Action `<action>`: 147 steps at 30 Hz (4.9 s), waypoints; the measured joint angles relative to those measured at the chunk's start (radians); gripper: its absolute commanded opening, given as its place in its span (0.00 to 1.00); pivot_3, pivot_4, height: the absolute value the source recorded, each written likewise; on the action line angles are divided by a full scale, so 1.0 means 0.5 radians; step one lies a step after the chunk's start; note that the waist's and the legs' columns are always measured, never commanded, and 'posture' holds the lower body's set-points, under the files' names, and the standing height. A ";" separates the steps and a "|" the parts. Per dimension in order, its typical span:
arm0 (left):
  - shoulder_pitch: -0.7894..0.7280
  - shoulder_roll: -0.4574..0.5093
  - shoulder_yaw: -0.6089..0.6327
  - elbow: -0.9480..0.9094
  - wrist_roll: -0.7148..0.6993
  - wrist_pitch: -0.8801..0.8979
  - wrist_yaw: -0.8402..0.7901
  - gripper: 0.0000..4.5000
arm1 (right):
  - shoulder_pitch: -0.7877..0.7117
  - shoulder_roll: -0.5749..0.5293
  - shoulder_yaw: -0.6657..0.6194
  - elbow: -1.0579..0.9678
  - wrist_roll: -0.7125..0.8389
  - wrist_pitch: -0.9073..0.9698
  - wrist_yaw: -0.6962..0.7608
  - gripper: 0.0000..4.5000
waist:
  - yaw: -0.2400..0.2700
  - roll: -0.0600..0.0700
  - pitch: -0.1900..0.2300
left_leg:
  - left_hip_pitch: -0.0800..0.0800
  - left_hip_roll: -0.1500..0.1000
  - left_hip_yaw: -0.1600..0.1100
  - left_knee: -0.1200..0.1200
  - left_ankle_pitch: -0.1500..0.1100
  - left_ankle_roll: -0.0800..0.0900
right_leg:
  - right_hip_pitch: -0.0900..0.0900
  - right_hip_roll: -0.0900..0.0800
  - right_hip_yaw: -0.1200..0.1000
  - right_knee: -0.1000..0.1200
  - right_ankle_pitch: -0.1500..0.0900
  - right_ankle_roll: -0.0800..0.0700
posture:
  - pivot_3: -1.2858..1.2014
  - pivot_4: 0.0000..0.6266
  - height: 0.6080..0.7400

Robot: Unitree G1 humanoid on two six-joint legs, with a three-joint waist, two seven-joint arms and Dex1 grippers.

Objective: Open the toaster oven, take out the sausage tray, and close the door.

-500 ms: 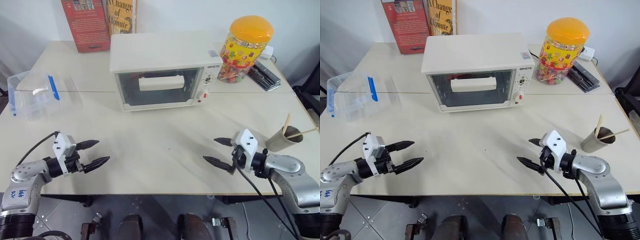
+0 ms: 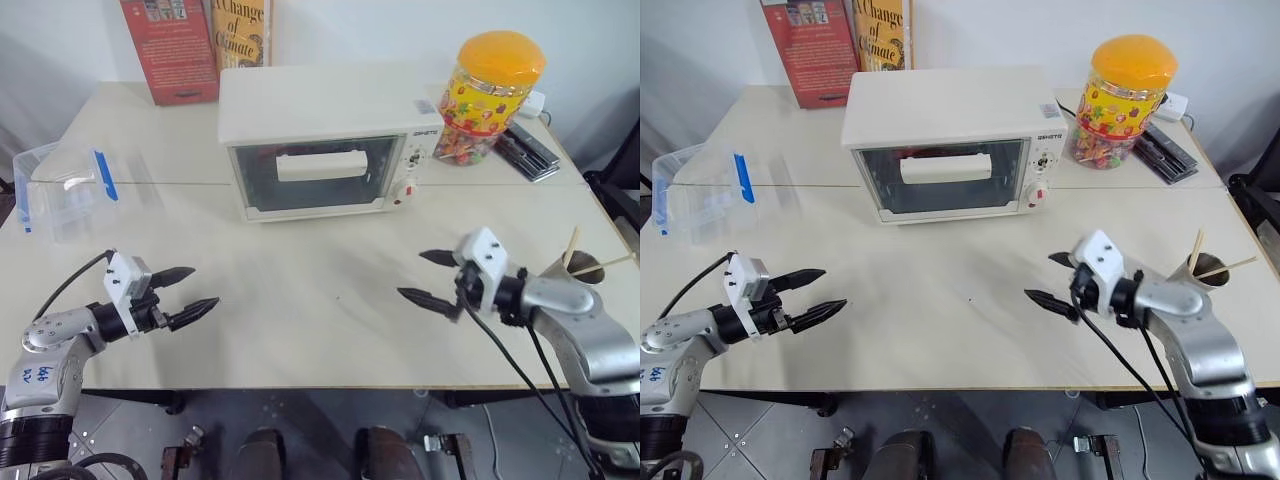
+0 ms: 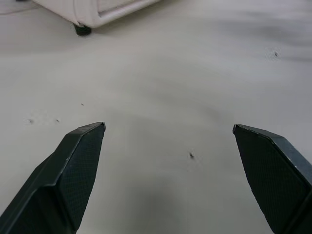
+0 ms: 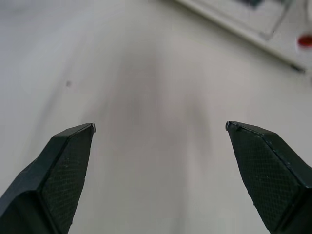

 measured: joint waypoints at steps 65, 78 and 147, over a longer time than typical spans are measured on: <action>-1.563 -0.101 -0.353 1.218 0.023 0.081 -0.743 0.00 | -0.648 0.071 0.433 0.121 -0.175 -0.027 0.482 1.00 | -0.049 -0.002 0.003 | -0.003 0.003 0.004 -0.002 -0.002 -0.002 | -0.007 0.002 -0.008 0.004 0.000 0.001 | 0.52 0.24 1.00; -1.493 -0.085 -0.584 1.224 0.263 0.013 -0.957 0.00 | -0.376 -0.433 0.212 -0.200 0.033 0.319 0.614 1.00 | -0.052 -0.004 0.005 | -0.002 0.004 0.008 0.001 -0.003 0.000 | -0.006 0.001 -0.007 0.003 0.000 0.001 | 0.52 0.24 1.00; -1.135 -0.471 0.047 0.580 -0.237 -0.019 0.293 1.00 | -1.385 0.797 1.214 1.655 -2.086 -1.479 -1.272 0.00 | -0.159 -0.004 0.005 | -0.002 0.004 -0.001 -0.001 0.000 -0.004 | -0.008 -0.002 -0.012 0.018 0.000 0.001 | 0.52 0.24 1.00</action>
